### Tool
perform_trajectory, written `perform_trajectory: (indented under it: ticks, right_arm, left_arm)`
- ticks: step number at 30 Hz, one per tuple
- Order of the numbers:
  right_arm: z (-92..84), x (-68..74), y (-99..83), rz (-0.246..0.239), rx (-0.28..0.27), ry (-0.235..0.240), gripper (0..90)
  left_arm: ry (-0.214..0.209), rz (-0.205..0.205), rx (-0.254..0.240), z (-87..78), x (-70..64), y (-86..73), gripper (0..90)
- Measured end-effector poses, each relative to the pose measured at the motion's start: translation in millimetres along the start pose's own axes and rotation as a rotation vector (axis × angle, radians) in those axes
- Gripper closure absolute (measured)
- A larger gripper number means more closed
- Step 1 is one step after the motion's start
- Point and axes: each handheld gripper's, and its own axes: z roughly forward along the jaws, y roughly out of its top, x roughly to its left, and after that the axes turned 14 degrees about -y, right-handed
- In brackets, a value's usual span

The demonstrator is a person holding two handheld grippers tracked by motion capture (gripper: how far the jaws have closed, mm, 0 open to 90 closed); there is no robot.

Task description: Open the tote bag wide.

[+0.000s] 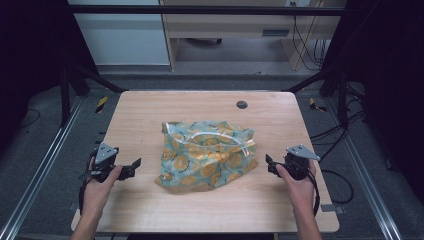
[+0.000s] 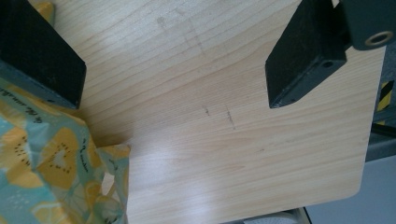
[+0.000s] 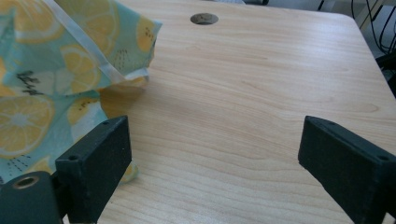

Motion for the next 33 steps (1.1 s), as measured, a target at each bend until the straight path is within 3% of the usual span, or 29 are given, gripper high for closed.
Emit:
perform_trajectory:
  ticks: [4, 6, 8, 12, 17, 26, 33]
  right_arm:
    - [-4.4, -1.7, 1.3, -0.015, -0.003, 0.000, 9.4]
    - [-4.8, -3.1, 2.4, -0.016, -0.001, 0.001, 9.9]
    - [-6.1, -2.8, 7.8, -0.047, -0.001, 0.012, 10.6]
    - [-10.4, -3.3, 20.9, -0.048, -0.011, 0.037, 13.1]
    - [-15.7, -4.9, 40.3, -0.065, -0.026, 0.079, 15.8]
    - [-28.1, -2.5, 81.6, -0.101, -0.057, 0.106, 15.1]
    - [-35.3, 1.9, 113.0, -0.142, -0.080, 0.141, 15.9]
  left_arm:
    - [-0.012, 0.010, -0.023, -4.3, -6.1, 9.2, 4.1]
    - [-0.037, 0.021, -0.028, -5.6, -11.0, 16.4, 4.0]
    - [-0.060, 0.041, -0.027, -7.4, -16.6, 26.0, 3.9]
    - [-0.084, 0.063, -0.033, -11.0, -23.0, 44.7, 4.1]
    - [-0.083, 0.101, -0.021, -13.4, -25.4, 69.5, 4.2]
    - [-0.092, 0.102, -0.017, -23.6, -30.5, 108.5, 4.4]
    - [-0.089, 0.158, 0.009, -25.4, -40.9, 132.3, 4.4]
